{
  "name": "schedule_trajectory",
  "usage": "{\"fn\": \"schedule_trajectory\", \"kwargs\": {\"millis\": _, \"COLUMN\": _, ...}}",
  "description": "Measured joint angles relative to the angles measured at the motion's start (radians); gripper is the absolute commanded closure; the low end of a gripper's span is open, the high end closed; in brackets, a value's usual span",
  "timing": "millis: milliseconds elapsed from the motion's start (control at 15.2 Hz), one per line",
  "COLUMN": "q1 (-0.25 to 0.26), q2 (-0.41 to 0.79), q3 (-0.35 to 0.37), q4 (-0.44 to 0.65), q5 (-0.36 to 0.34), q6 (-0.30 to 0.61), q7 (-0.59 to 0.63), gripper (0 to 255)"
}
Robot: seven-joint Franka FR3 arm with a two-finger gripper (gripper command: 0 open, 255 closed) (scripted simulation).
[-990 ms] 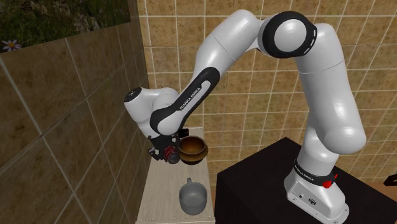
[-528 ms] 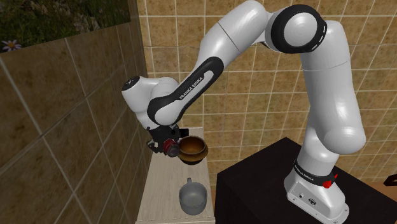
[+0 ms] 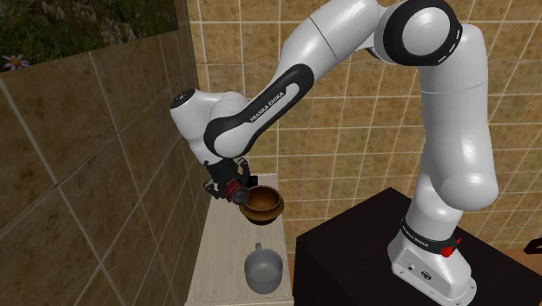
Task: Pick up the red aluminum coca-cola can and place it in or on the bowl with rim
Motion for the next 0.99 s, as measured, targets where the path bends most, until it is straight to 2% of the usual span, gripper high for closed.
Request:
{"fn": "schedule_trajectory", "kwargs": {"millis": 528, "q1": -0.103, "q2": -0.155, "q3": -0.052, "q4": -0.223, "q5": -0.005, "q6": 0.107, "q7": -0.123, "gripper": 255}}
{"fn": "schedule_trajectory", "kwargs": {"millis": 990, "q1": -0.11, "q2": -0.109, "q3": -0.066, "q4": -0.264, "q5": -0.036, "q6": 0.192, "q7": -0.102, "gripper": 255}}
